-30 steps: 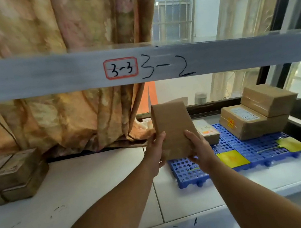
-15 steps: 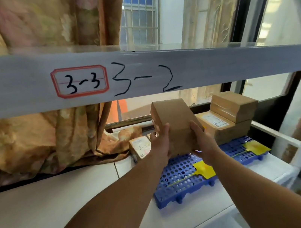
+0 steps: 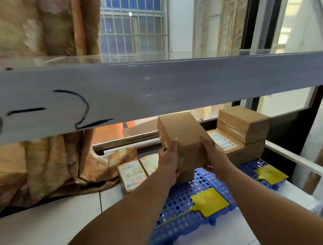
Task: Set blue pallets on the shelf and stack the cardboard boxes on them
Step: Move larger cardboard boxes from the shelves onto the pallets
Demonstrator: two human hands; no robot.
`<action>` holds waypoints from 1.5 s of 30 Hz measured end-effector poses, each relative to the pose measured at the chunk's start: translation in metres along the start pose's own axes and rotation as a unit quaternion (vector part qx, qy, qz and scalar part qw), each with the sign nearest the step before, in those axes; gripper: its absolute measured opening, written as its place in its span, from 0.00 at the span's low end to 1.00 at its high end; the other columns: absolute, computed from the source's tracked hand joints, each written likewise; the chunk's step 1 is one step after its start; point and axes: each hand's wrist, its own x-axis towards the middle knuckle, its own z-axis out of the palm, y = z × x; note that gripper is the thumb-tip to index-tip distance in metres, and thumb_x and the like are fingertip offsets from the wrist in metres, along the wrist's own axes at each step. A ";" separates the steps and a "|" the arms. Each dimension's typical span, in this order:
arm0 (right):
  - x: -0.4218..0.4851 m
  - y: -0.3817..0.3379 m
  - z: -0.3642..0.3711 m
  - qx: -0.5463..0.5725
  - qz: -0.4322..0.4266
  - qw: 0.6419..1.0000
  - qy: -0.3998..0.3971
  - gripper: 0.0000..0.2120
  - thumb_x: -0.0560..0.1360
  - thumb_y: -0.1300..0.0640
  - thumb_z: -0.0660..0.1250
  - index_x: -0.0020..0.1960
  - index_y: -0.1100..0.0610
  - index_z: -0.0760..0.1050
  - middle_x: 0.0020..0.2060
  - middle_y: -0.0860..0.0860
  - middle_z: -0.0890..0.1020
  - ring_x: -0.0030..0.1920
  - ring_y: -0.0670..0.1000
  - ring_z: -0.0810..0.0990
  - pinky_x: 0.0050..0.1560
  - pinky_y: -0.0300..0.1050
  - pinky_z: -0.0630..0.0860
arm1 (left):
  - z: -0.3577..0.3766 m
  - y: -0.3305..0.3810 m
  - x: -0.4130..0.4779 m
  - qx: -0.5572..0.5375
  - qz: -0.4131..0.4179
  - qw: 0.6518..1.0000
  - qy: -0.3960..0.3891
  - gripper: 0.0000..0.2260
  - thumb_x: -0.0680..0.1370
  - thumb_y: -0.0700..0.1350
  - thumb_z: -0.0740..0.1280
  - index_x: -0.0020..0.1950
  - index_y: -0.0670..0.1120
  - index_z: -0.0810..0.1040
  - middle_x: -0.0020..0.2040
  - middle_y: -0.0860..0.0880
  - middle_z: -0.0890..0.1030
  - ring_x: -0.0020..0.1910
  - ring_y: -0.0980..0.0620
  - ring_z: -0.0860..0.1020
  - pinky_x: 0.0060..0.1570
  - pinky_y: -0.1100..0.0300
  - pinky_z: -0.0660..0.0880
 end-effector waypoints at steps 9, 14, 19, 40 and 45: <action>0.080 -0.019 -0.109 -0.074 -0.067 0.994 -0.036 0.20 0.76 0.39 0.61 0.62 0.51 0.70 0.58 0.53 0.77 0.55 0.53 0.77 0.63 0.55 0.73 | 0.129 -0.017 0.038 -0.051 0.037 0.998 0.025 0.27 0.73 0.63 0.65 0.66 0.49 0.71 0.59 0.44 0.79 0.56 0.44 0.79 0.43 0.54 0.77; 0.110 -0.024 -0.164 -0.291 -0.193 0.937 0.005 0.31 0.75 0.34 0.53 0.65 0.56 0.74 0.57 0.54 0.79 0.59 0.56 0.75 0.57 0.48 0.70 | 0.174 -0.027 0.049 -0.040 0.038 0.996 0.074 0.24 0.76 0.61 0.63 0.66 0.49 0.71 0.60 0.45 0.77 0.56 0.45 0.77 0.40 0.56 0.73; 0.137 -0.027 -0.192 -0.448 -0.298 0.833 0.127 0.18 0.79 0.47 0.60 0.65 0.54 0.72 0.62 0.56 0.71 0.63 0.58 0.69 0.63 0.54 0.67 | 0.191 -0.035 0.060 -0.037 -0.003 0.996 0.080 0.24 0.76 0.60 0.63 0.67 0.48 0.68 0.62 0.43 0.75 0.60 0.44 0.74 0.52 0.49 0.75; 0.179 -0.019 -0.216 -0.553 -0.276 0.784 0.061 0.17 0.75 0.63 0.59 0.62 0.53 0.70 0.60 0.55 0.71 0.63 0.56 0.68 0.67 0.51 0.66 | 0.221 -0.022 0.103 0.049 -0.017 0.997 0.056 0.25 0.79 0.56 0.59 0.73 0.46 0.62 0.57 0.42 0.75 0.50 0.46 0.77 0.41 0.55 0.75; 0.179 -0.017 -0.216 -0.545 -0.269 0.792 0.058 0.17 0.74 0.63 0.60 0.61 0.53 0.69 0.61 0.55 0.69 0.64 0.57 0.67 0.65 0.51 0.68 | 0.221 -0.024 0.102 0.069 -0.029 0.996 0.055 0.30 0.77 0.60 0.59 0.76 0.50 0.55 0.62 0.41 0.73 0.59 0.42 0.75 0.61 0.45 0.74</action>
